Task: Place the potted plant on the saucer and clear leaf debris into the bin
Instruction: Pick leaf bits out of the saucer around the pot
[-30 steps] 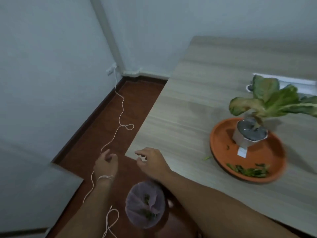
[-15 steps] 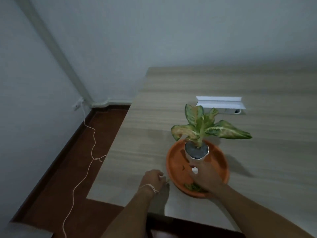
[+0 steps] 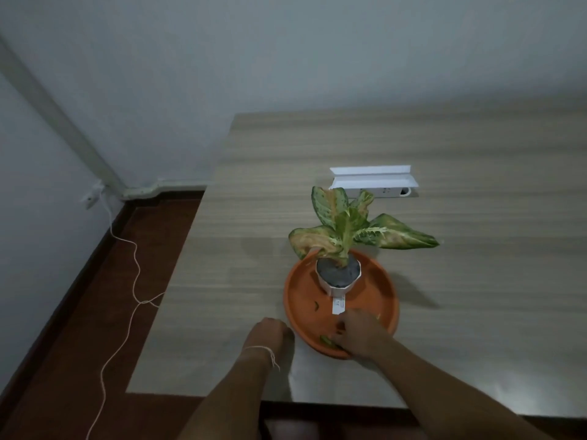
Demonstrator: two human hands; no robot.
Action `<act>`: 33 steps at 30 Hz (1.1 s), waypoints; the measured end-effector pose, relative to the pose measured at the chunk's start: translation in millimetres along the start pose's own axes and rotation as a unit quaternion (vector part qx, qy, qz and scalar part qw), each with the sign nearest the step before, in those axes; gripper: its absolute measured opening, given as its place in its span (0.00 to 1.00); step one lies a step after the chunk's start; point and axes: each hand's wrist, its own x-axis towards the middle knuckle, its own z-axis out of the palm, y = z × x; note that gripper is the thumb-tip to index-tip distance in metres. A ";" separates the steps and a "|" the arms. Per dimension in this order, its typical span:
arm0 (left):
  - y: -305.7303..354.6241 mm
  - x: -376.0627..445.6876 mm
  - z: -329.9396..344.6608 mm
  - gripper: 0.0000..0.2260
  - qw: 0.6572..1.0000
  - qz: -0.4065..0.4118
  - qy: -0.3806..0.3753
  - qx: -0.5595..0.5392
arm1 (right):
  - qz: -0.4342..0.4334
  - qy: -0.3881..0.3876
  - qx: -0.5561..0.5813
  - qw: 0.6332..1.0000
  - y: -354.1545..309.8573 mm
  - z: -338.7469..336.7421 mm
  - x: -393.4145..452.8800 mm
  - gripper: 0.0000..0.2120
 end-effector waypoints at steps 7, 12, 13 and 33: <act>-27.8 -1.2 -25.4 0.12 0.998 -0.016 0.060 -0.025 | 0.023 0.019 0.011 0.999 6.3 -10.8 2.0 0.10; -30.5 5.5 -64.5 0.07 0.992 -0.037 0.105 -0.053 | 0.043 0.047 0.039 0.997 32.6 -23.2 -5.7 0.14; -20.0 9.5 -69.8 0.06 0.992 -0.028 0.107 -0.061 | 0.045 0.047 0.045 0.997 36.3 -26.1 -6.4 0.13; 68.8 40.5 -23.7 0.09 0.998 0.058 0.000 -0.028 | -0.048 -0.002 0.032 0.998 58.0 -20.2 1.4 0.12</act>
